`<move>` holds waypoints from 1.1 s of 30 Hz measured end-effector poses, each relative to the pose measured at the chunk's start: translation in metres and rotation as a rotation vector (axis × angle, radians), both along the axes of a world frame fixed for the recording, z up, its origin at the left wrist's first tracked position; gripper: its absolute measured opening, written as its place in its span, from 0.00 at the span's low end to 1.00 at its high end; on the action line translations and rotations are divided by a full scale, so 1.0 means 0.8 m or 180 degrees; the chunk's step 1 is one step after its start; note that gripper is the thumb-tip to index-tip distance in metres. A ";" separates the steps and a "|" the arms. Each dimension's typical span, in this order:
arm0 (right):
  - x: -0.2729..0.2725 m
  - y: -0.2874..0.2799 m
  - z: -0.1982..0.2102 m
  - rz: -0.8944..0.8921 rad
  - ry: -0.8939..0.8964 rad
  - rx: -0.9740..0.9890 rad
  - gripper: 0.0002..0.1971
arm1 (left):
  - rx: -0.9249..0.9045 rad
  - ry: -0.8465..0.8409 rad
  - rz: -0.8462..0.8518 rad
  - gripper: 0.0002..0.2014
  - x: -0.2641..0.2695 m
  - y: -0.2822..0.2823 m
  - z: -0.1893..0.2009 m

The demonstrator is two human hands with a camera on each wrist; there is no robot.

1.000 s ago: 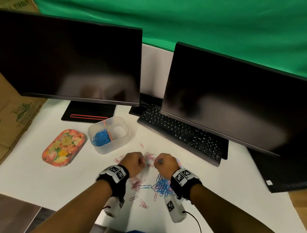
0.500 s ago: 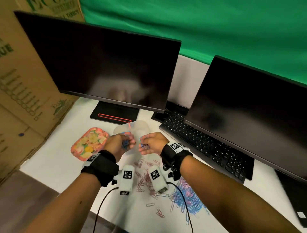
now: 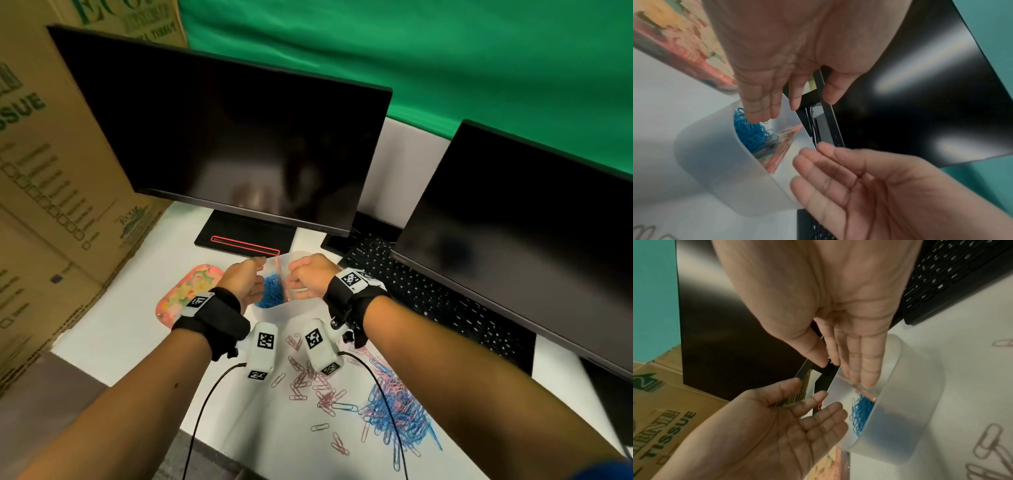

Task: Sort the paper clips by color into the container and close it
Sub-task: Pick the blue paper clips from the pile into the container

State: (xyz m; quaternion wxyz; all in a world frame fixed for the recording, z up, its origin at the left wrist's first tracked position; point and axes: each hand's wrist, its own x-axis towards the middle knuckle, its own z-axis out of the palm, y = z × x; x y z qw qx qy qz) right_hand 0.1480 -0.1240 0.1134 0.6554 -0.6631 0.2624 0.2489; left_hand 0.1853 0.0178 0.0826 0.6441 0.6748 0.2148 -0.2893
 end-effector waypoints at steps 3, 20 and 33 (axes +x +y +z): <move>-0.019 -0.028 -0.009 -0.0024 -0.0206 -0.0328 0.10 | 0.0292 -0.0396 -0.0367 0.10 -0.014 -0.013 0.008; -0.327 -0.155 -0.115 0.1090 -0.0432 -0.2914 0.07 | 0.2503 -0.2423 -0.4783 0.11 -0.205 -0.098 -0.091; -0.382 -0.107 -0.138 0.1413 -0.0602 -0.3324 0.15 | 0.2216 -0.2793 -0.4167 0.06 -0.216 -0.107 -0.101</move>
